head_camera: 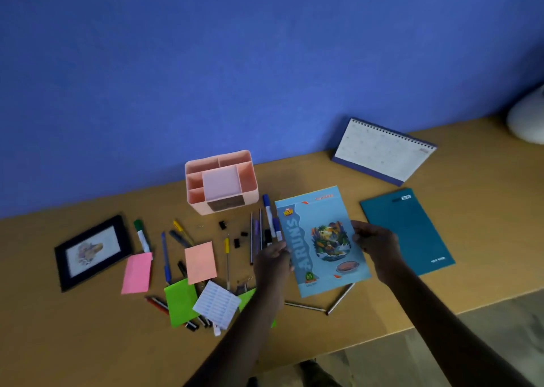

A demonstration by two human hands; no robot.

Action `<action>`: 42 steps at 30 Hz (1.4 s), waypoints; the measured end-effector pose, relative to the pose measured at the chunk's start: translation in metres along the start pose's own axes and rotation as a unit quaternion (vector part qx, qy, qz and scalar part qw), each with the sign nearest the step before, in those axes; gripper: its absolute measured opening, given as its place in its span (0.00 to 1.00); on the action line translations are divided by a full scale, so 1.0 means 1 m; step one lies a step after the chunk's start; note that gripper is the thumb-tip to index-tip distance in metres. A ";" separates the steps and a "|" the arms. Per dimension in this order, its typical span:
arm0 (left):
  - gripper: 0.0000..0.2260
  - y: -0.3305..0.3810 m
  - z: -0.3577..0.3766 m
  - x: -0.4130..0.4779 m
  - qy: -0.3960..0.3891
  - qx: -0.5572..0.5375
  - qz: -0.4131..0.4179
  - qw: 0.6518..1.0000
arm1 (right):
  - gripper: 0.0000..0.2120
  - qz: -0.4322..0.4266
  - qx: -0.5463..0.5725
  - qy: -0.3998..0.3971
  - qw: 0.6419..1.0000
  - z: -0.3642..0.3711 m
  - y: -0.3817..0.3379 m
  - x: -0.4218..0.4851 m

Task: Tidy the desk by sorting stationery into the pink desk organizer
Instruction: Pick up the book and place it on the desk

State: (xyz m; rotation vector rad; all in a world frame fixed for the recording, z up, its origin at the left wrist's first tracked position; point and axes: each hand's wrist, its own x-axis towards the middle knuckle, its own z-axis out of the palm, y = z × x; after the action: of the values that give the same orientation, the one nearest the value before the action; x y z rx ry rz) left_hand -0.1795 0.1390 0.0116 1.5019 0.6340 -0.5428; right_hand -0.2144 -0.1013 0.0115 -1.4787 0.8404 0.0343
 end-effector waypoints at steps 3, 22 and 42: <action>0.15 0.001 0.036 -0.003 -0.030 0.018 0.002 0.999 | 0.24 0.007 0.001 0.044 0.999 -0.034 0.001 0.011; 0.19 -0.036 0.211 -0.005 -0.189 0.188 -0.031 0.963 | 0.19 0.078 -0.065 0.149 0.984 -0.205 0.016 0.083; 0.34 -0.065 0.255 0.005 -0.146 0.231 -0.001 0.962 | 0.21 0.066 -0.193 0.098 0.974 -0.216 0.014 0.114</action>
State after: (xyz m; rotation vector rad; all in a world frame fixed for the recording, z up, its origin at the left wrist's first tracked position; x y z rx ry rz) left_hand -0.2074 -0.1155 -0.0474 1.8070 0.2854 -0.9417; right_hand -0.2410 -0.3411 -0.0303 -1.8070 1.1385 0.1605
